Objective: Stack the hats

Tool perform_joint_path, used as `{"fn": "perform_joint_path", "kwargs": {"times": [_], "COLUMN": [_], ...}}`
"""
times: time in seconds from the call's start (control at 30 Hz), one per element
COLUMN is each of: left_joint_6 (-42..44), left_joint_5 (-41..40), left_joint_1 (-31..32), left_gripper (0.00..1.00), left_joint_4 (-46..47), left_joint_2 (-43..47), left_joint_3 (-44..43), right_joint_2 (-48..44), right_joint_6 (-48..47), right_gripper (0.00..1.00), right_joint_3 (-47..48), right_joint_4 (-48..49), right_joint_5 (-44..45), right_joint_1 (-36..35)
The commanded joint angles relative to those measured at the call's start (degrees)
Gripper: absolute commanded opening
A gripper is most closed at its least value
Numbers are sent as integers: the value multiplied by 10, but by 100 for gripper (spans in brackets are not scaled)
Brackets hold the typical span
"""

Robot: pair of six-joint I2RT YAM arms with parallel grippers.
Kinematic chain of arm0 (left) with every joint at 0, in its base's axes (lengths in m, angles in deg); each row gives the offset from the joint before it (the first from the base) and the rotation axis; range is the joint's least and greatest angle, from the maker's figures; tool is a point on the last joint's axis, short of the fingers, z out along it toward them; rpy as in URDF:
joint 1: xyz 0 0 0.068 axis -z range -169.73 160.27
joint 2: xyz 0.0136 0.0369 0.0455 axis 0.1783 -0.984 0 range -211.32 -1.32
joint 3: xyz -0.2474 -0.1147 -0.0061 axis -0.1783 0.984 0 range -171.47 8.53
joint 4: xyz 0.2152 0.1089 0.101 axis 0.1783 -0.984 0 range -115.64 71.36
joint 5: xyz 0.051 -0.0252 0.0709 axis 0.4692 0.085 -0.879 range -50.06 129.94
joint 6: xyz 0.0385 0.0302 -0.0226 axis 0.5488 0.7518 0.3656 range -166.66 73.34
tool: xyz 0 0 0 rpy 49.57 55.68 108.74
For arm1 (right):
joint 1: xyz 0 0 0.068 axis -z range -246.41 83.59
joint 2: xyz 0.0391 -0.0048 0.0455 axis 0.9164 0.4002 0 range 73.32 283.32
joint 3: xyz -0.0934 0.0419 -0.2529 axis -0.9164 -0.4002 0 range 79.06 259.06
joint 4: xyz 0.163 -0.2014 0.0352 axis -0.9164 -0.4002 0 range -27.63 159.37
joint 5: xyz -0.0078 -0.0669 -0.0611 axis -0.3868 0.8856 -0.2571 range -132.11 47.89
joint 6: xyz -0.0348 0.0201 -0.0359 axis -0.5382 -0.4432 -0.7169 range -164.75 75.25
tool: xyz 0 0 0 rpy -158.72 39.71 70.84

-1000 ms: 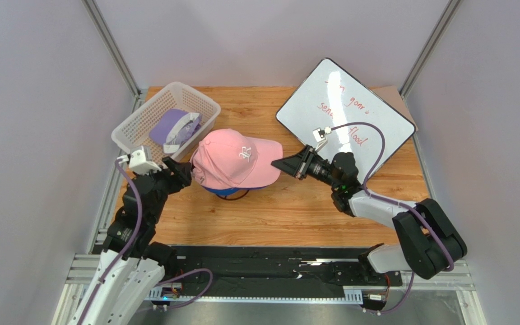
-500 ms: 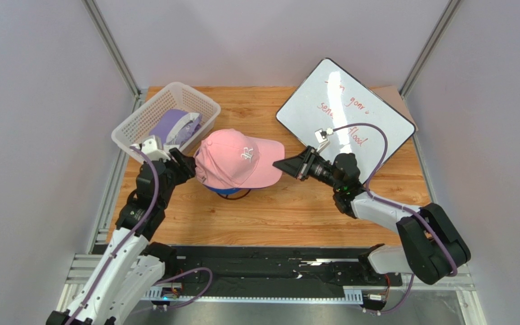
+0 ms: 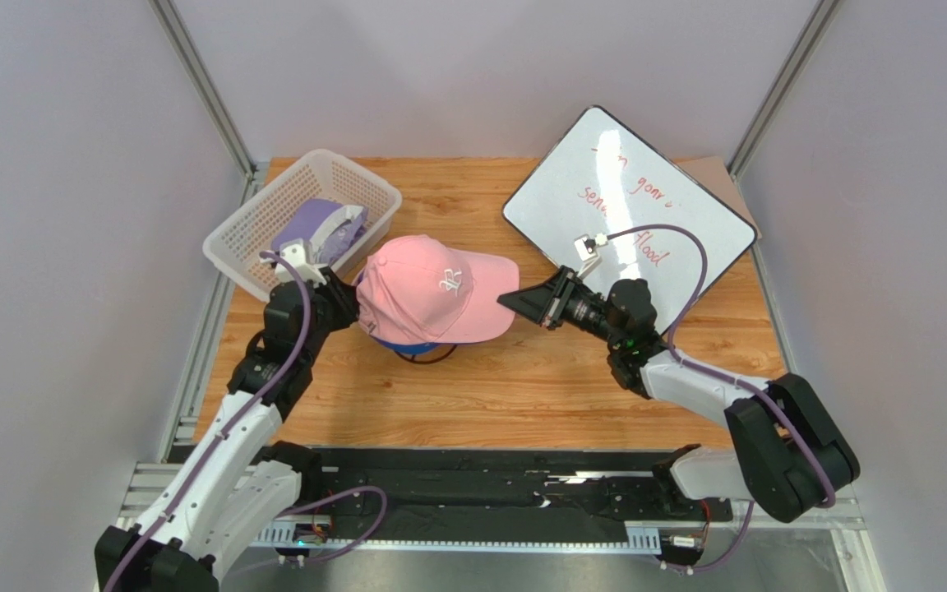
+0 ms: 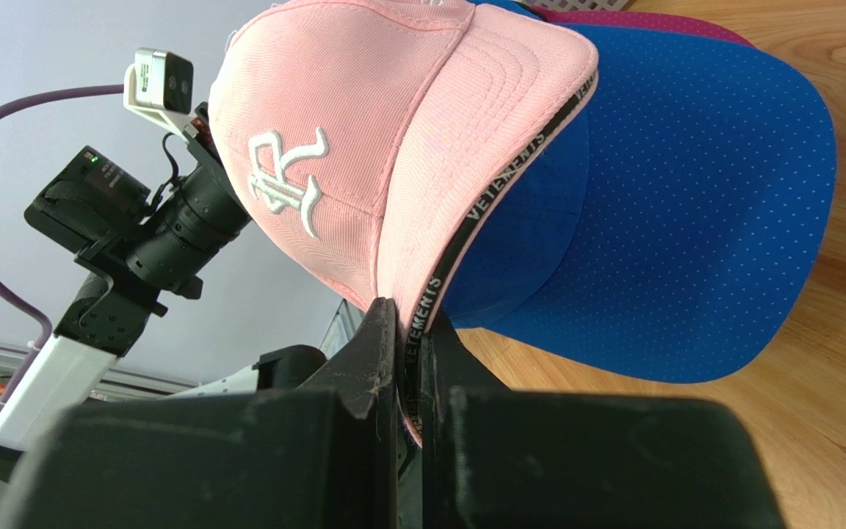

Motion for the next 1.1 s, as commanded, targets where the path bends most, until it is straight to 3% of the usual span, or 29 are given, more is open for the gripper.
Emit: {"fn": "perform_joint_path", "kwargs": {"times": [0.0, 0.1, 0.4, 0.67, 1.07], "left_joint_6": [26, 32, 48, 42, 58], "left_joint_5": [23, 29, 24, 64, 58], "left_joint_1": [-9, -13, -35, -62, -63], "left_gripper": [21, 3, 1, 0, 0], "left_joint_4": [65, 68, 80, 140, 182], "left_joint_2": [-14, -28, -37, -126, -239], "left_joint_3": [2, -7, -32, -44, -42], "right_joint_2": [-15, -22, -44, -17, 47], "right_joint_6": [-50, -56, -71, -74, -53], "right_gripper": [0, 0, 0, 0, 0], "right_joint_3": [-7, -3, 10, 2, -29], "right_joint_4": [-65, -83, -148, -161, -134], "right_joint_5": [34, 36, 54, 67, 103], "right_joint_1": [8, 8, 8, 8, 28]}}
